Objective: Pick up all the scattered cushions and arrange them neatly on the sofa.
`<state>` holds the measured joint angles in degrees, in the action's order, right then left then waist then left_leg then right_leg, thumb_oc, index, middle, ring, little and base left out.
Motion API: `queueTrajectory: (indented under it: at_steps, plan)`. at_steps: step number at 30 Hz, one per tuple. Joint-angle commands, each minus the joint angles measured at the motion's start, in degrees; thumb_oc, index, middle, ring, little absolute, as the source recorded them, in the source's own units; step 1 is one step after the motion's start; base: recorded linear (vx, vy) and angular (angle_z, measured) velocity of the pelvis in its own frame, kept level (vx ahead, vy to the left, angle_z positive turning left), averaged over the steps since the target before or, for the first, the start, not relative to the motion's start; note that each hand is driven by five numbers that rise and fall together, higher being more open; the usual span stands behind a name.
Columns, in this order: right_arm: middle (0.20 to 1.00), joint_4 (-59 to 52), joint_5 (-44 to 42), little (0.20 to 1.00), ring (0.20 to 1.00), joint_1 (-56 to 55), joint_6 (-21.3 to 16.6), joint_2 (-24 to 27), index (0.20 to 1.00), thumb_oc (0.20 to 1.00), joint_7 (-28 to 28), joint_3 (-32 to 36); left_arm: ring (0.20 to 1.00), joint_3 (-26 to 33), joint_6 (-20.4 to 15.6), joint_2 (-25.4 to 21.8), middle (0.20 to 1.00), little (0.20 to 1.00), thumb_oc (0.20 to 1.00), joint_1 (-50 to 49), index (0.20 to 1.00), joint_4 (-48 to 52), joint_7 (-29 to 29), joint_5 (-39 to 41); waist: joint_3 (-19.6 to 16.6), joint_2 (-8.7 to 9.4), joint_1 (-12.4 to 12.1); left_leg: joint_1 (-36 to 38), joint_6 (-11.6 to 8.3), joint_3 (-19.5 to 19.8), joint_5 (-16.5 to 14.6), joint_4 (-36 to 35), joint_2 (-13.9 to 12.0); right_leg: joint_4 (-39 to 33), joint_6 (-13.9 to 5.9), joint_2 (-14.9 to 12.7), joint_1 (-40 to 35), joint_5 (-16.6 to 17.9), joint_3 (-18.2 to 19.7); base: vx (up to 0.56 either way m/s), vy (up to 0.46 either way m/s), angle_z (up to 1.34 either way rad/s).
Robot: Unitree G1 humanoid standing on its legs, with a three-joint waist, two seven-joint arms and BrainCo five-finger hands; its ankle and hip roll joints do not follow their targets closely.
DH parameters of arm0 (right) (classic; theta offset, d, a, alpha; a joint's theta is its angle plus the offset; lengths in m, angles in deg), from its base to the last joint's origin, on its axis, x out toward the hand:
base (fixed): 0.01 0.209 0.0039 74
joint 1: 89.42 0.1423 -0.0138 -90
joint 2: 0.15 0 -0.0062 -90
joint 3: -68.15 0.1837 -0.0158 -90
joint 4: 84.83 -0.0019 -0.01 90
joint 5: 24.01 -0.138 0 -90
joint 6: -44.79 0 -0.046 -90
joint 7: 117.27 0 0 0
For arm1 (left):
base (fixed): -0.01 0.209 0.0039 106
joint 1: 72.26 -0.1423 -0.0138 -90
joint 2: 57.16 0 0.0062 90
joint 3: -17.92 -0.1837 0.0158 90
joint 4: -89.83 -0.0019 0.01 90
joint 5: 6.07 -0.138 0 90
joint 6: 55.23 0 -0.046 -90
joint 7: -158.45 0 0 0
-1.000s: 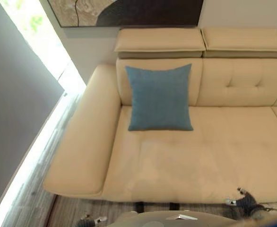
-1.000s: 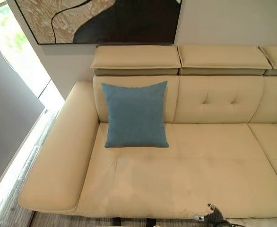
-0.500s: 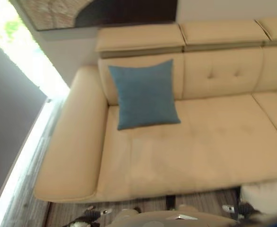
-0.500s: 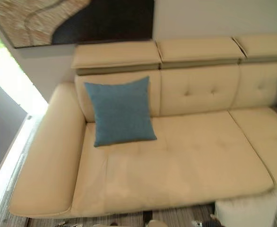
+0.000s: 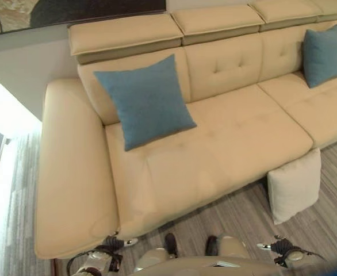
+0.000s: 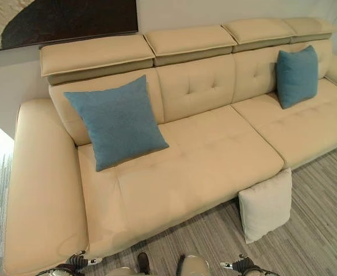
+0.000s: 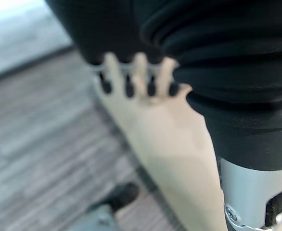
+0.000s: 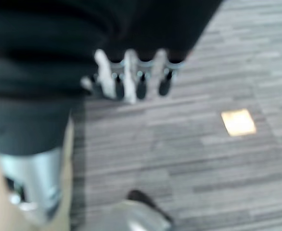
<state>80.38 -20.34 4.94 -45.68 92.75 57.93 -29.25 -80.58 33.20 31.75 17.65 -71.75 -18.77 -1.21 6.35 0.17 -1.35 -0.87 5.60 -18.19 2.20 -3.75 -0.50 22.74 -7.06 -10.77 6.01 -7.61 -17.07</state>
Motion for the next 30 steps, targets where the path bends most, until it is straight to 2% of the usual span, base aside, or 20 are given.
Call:
queueTrajectory:
  at_steps: [1, 3, 8, 9, 10, 11, 12, 13, 15, 17, 18, 19, 22, 23, 24, 25, 26, 27, 29, 30]
  plan:
    - [1.000, 0.6, 0.8, 1.000, 1.000, 0.1, 0.0, 1.2, 1.000, 1.000, -0.9, -1.3, 1.000, 1.8, -0.3, -0.9, 1.000, 1.000, 1.000, 2.5, 1.000, -1.9, 0.3, -2.6, -2.4, 1.47, -2.9, -1.5, -4.68, 9.9, -1.9, 3.2, 0.3, -15.1, -0.05, 1.5, -5.5, 6.8, -2.3, -0.12, -0.199, -0.78]
    - [1.000, 0.3, -0.4, 1.000, 1.000, 0.2, -0.1, 0.7, 1.000, 1.000, -1.2, -1.5, 1.000, 1.2, -0.4, -0.5, 1.000, 1.000, 1.000, 3.3, 1.000, -1.9, 0.5, -3.1, -2.4, 2.69, -1.8, -2.3, -6.14, 8.8, -1.4, 4.7, -1.0, -19.3, 0.28, 4.3, -5.2, 6.9, 1.0, -0.09, -0.235, -0.95]
    - [1.000, 0.6, -1.8, 1.000, 1.000, -0.8, -0.1, 0.6, 1.000, 1.000, -1.1, -0.9, 1.000, -0.2, -0.2, 0.0, 1.000, 1.000, 1.000, 4.5, 1.000, -1.5, 0.4, -3.8, -2.3, 3.55, -0.3, -2.3, -6.89, 8.8, -1.6, 6.2, -1.8, -22.8, 0.97, 6.3, -6.3, 7.8, 2.3, -0.05, -0.131, -0.20]
    - [1.000, 0.7, -1.9, 1.000, 1.000, -1.0, -0.1, 0.5, 1.000, 1.000, -1.1, -1.0, 1.000, -0.5, -0.3, 0.2, 1.000, 1.000, 1.000, 4.6, 1.000, -1.2, 0.5, -3.6, -2.2, 3.74, -0.5, -2.6, -7.01, 10.5, -1.9, 7.3, -1.7, -23.1, 1.24, 6.5, -6.3, 7.9, 3.3, -0.06, -0.029, -0.33]
    - [1.000, 0.9, -2.1, 1.000, 1.000, -1.2, 0.0, 0.5, 1.000, 1.000, -1.1, -1.2, 1.000, -1.1, -0.4, 0.6, 1.000, 1.000, 1.000, 4.9, 1.000, -0.8, 0.5, -3.4, -1.8, 4.03, -1.0, -3.4, -7.33, 14.3, -2.2, 8.7, -1.0, -23.2, 1.51, 6.6, -6.0, 8.0, 4.5, -0.10, -0.046, -0.43]
    - [1.000, 1.2, -2.2, 1.000, 1.000, -1.1, 0.0, 0.6, 1.000, 1.000, -1.0, -1.6, 1.000, -1.6, -0.7, 1.1, 1.000, 1.000, 1.000, 5.0, 1.000, -0.5, 0.5, -2.5, -1.1, 4.47, -2.3, -3.9, -7.61, 22.6, -3.3, 9.9, 1.5, -23.2, 1.81, 7.1, -5.5, 8.7, 7.0, -0.08, -0.028, -0.43]
    - [1.000, 1.2, -2.2, 1.000, 1.000, -1.1, 0.0, 0.6, 1.000, 1.000, -1.0, -1.6, 1.000, -1.6, -0.7, 1.1, 1.000, 1.000, 1.000, 5.0, 1.000, -0.5, 0.5, -2.5, -1.3, 4.51, -2.2, -4.1, -7.60, 22.6, -3.2, 9.8, 1.6, -23.2, 1.79, 7.1, -5.4, 8.8, 6.9, -0.05, -0.022, -0.65]
    - [1.000, 1.6, -2.1, 1.000, 1.000, -1.3, 0.0, 0.6, 1.000, 1.000, -0.9, -1.5, 1.000, -1.6, -0.8, 1.5, 1.000, 1.000, 1.000, 5.0, 1.000, -0.5, 0.6, -2.1, -1.3, 4.63, -2.6, -4.0, -7.58, 25.9, -3.7, 9.8, 2.5, -23.7, 1.59, 7.3, -5.3, 9.3, 8.3, -0.03, 0.017, -1.25]
    - [1.000, 2.1, -1.8, 1.000, 1.000, -1.6, 0.2, 0.8, 1.000, 1.000, -0.9, -1.4, 1.000, -1.7, -0.9, 2.1, 1.000, 1.000, 1.000, 4.8, 1.000, -0.6, 0.6, -2.0, -1.5, 4.31, -2.7, -3.8, -7.46, 27.9, -4.1, 9.4, 3.5, -23.8, 1.04, 7.6, -4.5, 10.1, 10.8, -0.03, 0.072, -1.50]
    - [1.000, 2.0, -1.4, 1.000, 1.000, -1.2, 0.3, 0.7, 1.000, 1.000, -1.0, -1.5, 1.000, -1.8, -0.8, 2.4, 1.000, 1.000, 1.000, 4.8, 1.000, -1.0, 0.6, -2.1, -2.1, 3.40, -2.4, -2.0, -6.59, 26.4, -3.9, 6.3, 3.3, -23.9, 0.25, 7.7, -3.4, 11.4, 13.3, -0.01, 0.155, -0.91]
    - [1.000, 2.0, -1.4, 1.000, 1.000, -1.2, 0.3, 0.7, 1.000, 1.000, -1.0, -1.5, 1.000, -1.8, -0.8, 2.4, 1.000, 1.000, 1.000, 4.8, 1.000, -1.0, 0.6, -2.1, -2.1, 3.39, -2.5, -1.9, -6.58, 26.3, -3.9, 6.2, 3.2, -23.8, 0.24, 7.7, -3.4, 11.4, 13.4, -0.07, 0.217, -0.87]
    - [1.000, 1.5, -1.8, 1.000, 1.000, -0.5, 0.2, 0.4, 1.000, 1.000, -1.2, -1.5, 1.000, -2.1, -0.8, 2.2, 1.000, 1.000, 1.000, 5.1, 1.000, -1.1, 0.9, -2.4, -1.9, 3.09, -2.1, -1.2, -5.99, 25.0, -3.7, 4.7, 3.5, -23.7, -0.75, 7.5, -1.6, 12.8, 15.2, -0.08, 0.170, -1.18]
    - [1.000, 1.0, -1.8, 1.000, 1.000, 0.5, 0.1, 0.0, 1.000, 1.000, -1.5, -2.0, 1.000, -1.8, -1.0, 1.6, 1.000, 1.000, 1.000, 5.3, 1.000, -1.2, 1.3, -3.1, -1.5, 2.64, -2.2, -0.1, -5.05, 21.0, -3.3, 2.7, 3.1, -22.9, -2.33, 7.1, 0.8, 14.4, 16.0, -0.10, 0.163, -1.34]
    - [1.000, 0.7, -2.2, 1.000, 1.000, 0.9, 0.0, -0.2, 1.000, 1.000, -1.6, -1.8, 1.000, -1.7, -1.1, 1.1, 1.000, 1.000, 1.000, 5.3, 1.000, -0.9, 1.5, -2.8, -0.8, 2.61, -2.1, -0.1, -4.88, 19.7, -3.1, 2.6, 2.9, -21.4, -2.71, 6.9, 2.4, 15.0, 15.0, -0.15, 0.084, -1.87]
    - [1.000, 0.7, -2.3, 1.000, 1.000, 1.0, 0.1, -0.3, 1.000, 1.000, -1.7, -1.7, 1.000, -1.5, -1.2, 0.7, 1.000, 1.000, 1.000, 5.5, 1.000, -0.8, 1.7, -2.6, -0.1, 2.37, -3.1, 0.0, -4.82, 18.1, -3.2, 2.7, 2.2, -19.1, -2.56, 6.0, 3.1, 14.0, 10.6, -0.19, 0.053, -1.64]
    - [1.000, 0.8, -1.9, 1.000, 1.000, 0.7, -0.1, -0.1, 1.000, 1.000, -1.9, -1.7, 1.000, -1.1, -1.3, 0.6, 1.000, 1.000, 1.000, 5.1, 1.000, -0.8, 1.6, -2.4, 0.3, 1.88, -4.4, -0.3, -4.98, 16.5, -3.3, 2.9, 1.4, -18.1, -2.28, 3.3, 2.3, 12.7, 2.4, -0.20, 0.045, -1.12]
    - [1.000, 0.7, -1.4, 1.000, 1.000, 0.4, -0.2, 0.0, 1.000, 1.000, -2.0, -1.7, 1.000, -0.5, -1.3, 0.6, 1.000, 1.000, 1.000, 4.7, 1.000, -0.6, 1.6, -2.4, 0.3, 1.41, -4.9, -0.7, -5.01, 15.4, -3.0, 3.0, 0.9, -17.0, -1.48, 1.6, 1.7, 11.6, -2.0, -0.18, 0.039, -1.23]
    - [1.000, 0.7, -1.3, 1.000, 1.000, 0.2, -0.4, 0.2, 1.000, 1.000, -2.0, -1.6, 1.000, 0.1, -1.3, 0.5, 1.000, 1.000, 1.000, 4.4, 1.000, -0.3, 1.7, -2.0, 0.5, 1.17, -4.8, -0.6, -4.88, 14.4, -2.7, 2.8, 0.5, -14.7, -0.82, 1.5, 1.5, 10.3, -2.9, -0.12, 0.012, -1.20]
    - [1.000, 0.7, -1.7, 1.000, 1.000, -0.2, -0.5, 0.3, 1.000, 1.000, -1.8, -1.2, 1.000, 0.2, -1.3, 0.1, 1.000, 1.000, 1.000, 4.6, 1.000, 0.1, 1.6, -1.6, 0.3, 1.42, -4.7, -0.1, -4.78, 13.5, -2.4, 2.5, 0.4, -13.7, -0.16, 2.5, -0.1, 9.0, -1.9, -0.08, -0.031, -0.69]
    - [1.000, 0.7, -2.0, 1.000, 1.000, -0.4, -0.4, 0.4, 1.000, 1.000, -1.9, -0.8, 1.000, 0.3, -1.3, 0.1, 1.000, 1.000, 1.000, 4.8, 1.000, 0.0, 1.5, -1.5, 0.2, 1.32, -5.0, 0.1, -4.82, 12.6, -2.3, 2.3, 0.1, -13.3, -0.15, 1.9, -1.3, 8.2, -3.2, -0.06, -0.035, -0.03]
